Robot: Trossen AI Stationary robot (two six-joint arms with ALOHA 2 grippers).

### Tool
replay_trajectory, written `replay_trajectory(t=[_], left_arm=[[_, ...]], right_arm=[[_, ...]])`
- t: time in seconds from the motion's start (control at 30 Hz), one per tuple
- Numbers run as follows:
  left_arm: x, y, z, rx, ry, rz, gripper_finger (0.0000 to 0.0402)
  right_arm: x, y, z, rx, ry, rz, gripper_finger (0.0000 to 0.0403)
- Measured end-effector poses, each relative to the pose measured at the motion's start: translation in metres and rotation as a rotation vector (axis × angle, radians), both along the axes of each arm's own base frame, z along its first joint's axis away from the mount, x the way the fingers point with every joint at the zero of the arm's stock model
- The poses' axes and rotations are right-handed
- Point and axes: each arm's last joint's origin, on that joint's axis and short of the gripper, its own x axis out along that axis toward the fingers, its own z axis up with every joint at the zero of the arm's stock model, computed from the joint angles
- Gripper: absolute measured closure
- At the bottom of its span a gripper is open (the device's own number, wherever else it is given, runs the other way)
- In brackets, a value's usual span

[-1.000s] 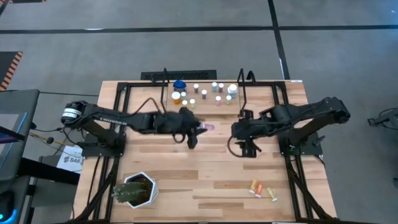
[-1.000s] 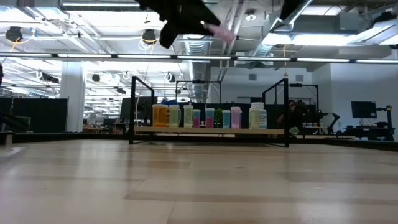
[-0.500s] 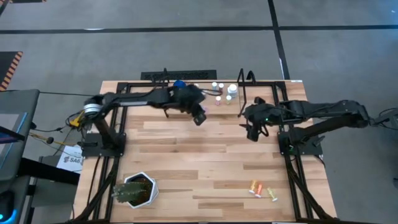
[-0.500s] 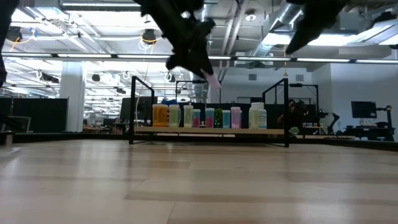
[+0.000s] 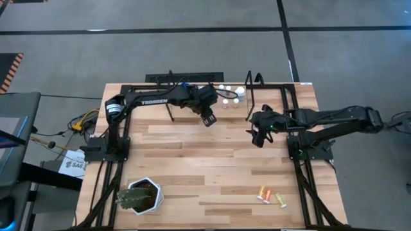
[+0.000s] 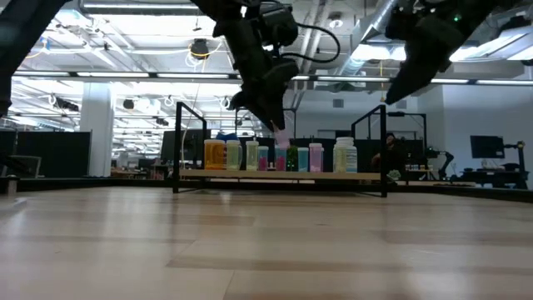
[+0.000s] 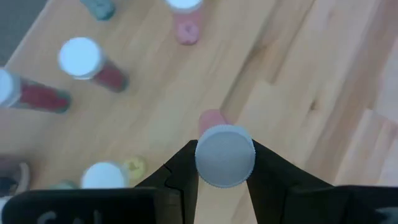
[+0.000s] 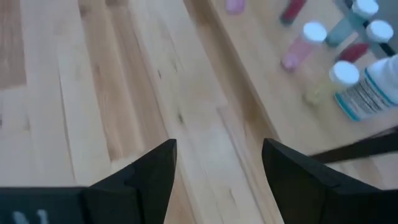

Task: Pick and place medicine bottles onto shelf by color
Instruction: Put the pink pill bottle on the shelf

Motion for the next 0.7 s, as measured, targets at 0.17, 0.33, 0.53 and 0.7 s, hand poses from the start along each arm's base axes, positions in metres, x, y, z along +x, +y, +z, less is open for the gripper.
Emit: replay_trajectory(t=[0.17,0.33,0.53,0.7], left_arm=[[-0.005,0.012,-0.005,-0.012,0.032,0.033,0.0309],[-0.005,0.022,-0.021,-0.059,0.077,0.038,0.0309],[-0.008,0.028,-0.022,-0.063,0.089,0.046,0.0309],[-0.014,0.031,-0.024,-0.092,0.134,0.045,0.0309]], right_arm=[[0.001,-0.002,-0.002,-0.013,0.008,-0.001,0.0143],[0.004,-0.002,0.000,-0.041,-0.016,0.026,0.0143],[0.005,-0.003,0.001,-0.048,-0.032,0.026,0.0143],[0.005,-0.005,0.001,-0.048,-0.030,0.016,0.0143]])
